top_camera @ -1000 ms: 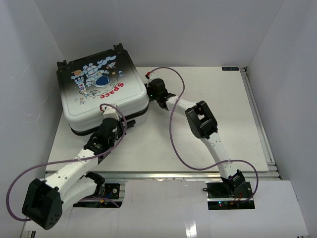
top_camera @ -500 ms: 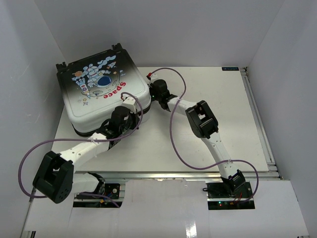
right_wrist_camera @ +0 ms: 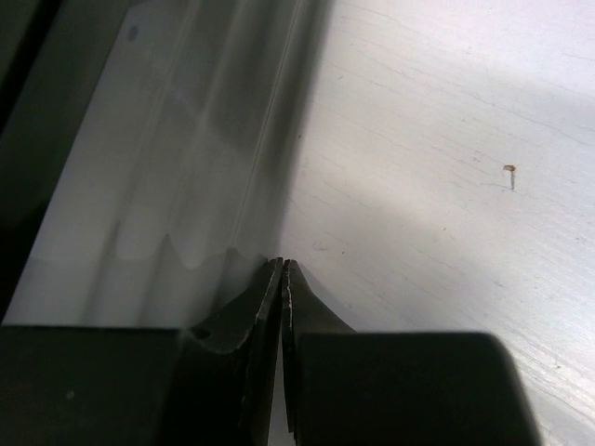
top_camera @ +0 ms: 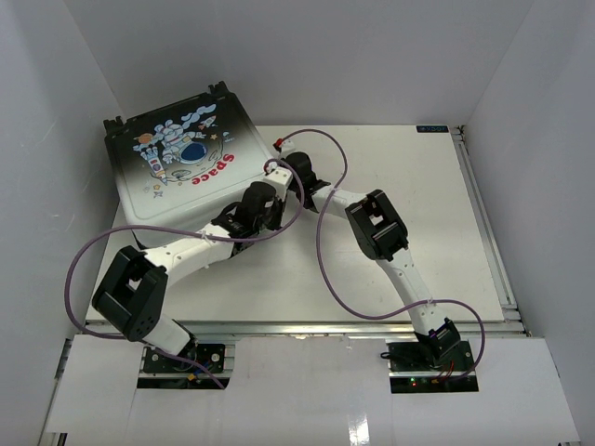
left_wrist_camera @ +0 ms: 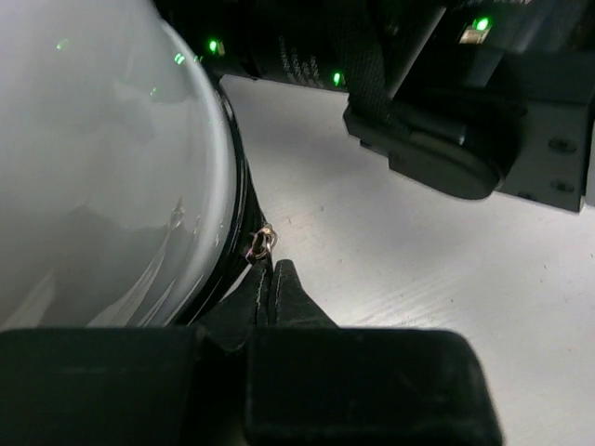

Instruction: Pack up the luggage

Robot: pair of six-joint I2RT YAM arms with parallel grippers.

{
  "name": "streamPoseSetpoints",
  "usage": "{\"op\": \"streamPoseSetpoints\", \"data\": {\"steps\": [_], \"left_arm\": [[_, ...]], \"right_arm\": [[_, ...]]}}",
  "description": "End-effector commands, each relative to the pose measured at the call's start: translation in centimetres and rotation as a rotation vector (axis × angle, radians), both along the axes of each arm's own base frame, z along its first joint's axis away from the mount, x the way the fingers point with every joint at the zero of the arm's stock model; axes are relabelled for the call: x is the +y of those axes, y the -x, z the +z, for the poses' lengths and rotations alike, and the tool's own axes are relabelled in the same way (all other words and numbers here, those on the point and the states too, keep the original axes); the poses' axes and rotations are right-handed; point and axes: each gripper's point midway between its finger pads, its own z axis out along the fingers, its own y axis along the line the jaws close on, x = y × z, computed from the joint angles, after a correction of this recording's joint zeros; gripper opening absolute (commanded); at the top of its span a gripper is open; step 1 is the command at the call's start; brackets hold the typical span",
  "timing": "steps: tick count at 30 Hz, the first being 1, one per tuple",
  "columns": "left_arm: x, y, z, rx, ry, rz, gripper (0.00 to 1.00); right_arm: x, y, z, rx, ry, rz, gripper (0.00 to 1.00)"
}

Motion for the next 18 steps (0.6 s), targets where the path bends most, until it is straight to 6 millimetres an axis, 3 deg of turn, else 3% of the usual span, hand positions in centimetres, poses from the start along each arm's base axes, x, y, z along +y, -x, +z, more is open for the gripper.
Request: {"op": "streamPoseSetpoints", "data": {"steps": [1, 6, 11, 18], "left_arm": [[-11.8, -0.1, 13.2, -0.277, 0.340, -0.337, 0.00], [-12.2, -2.1, 12.2, -0.278, 0.258, -0.237, 0.00], [-11.2, -4.3, 11.3, -0.268, 0.174, -0.115, 0.00], [-10.7, -7.1, 12.1, -0.286, 0.092, 0.005, 0.00]], "right_arm": [[12.1, 19.4, -4.5, 0.165, -0.005, 0.465, 0.08], [12.0, 19.7, -4.7, 0.176, -0.016, 0.481, 0.08], [11.9, 19.9, -4.8, 0.174, -0.015, 0.482, 0.08], [11.7, 20.3, -4.8, 0.192, -0.041, 0.492, 0.08]]}}
